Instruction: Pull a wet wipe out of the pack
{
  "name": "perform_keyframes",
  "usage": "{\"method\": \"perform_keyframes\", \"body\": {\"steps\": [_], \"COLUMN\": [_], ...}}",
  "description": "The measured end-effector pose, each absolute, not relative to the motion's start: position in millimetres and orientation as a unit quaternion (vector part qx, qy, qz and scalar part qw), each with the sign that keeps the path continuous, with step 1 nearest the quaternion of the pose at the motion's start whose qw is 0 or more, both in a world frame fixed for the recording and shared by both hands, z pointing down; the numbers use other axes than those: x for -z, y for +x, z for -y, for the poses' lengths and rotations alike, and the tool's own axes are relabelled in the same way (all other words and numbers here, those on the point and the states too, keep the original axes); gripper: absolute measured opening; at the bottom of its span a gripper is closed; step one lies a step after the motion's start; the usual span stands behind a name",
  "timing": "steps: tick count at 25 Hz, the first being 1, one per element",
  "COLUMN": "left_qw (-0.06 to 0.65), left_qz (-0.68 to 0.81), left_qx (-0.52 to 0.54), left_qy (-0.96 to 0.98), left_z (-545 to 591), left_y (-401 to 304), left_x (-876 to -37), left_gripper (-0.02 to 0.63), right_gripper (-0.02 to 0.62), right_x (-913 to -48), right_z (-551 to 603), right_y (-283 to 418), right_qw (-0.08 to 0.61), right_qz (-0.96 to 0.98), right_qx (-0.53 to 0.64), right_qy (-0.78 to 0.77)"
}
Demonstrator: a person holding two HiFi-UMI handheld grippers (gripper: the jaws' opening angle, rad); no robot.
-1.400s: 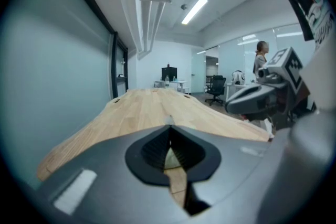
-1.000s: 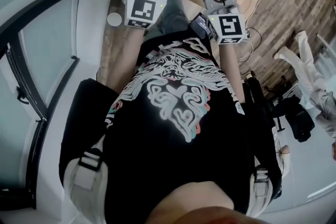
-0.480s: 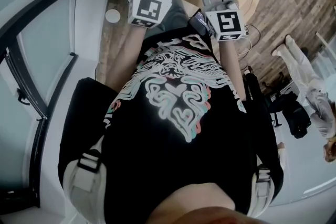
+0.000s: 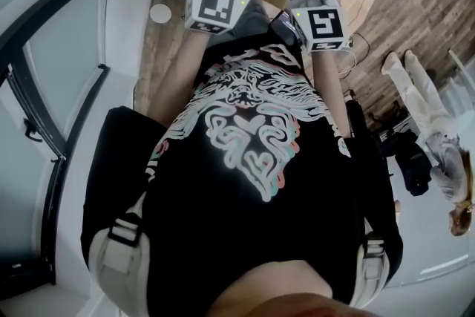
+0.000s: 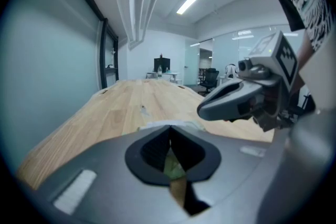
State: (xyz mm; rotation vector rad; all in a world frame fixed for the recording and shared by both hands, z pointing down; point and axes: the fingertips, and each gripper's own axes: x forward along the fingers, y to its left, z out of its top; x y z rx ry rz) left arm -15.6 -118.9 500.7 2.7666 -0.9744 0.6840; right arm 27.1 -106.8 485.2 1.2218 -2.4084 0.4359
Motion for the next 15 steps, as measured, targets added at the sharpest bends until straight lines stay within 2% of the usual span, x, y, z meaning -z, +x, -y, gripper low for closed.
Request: {"method": "perform_keyframes", "body": {"steps": [15], "left_qw": [0.047], "left_qz": [0.299], "left_qx": [-0.230], "left_qy": [0.925], "left_z": [115.2], "left_y": [-15.9], "left_x": [-499.9], "left_gripper": [-0.008], "right_gripper": [0.017], "right_x": [-491.4], "right_z": [122.2], "right_y": [10.8], "right_qw": [0.218], "right_qz": [0.871], "right_qx": [-0.148], "right_qy": [0.414]}}
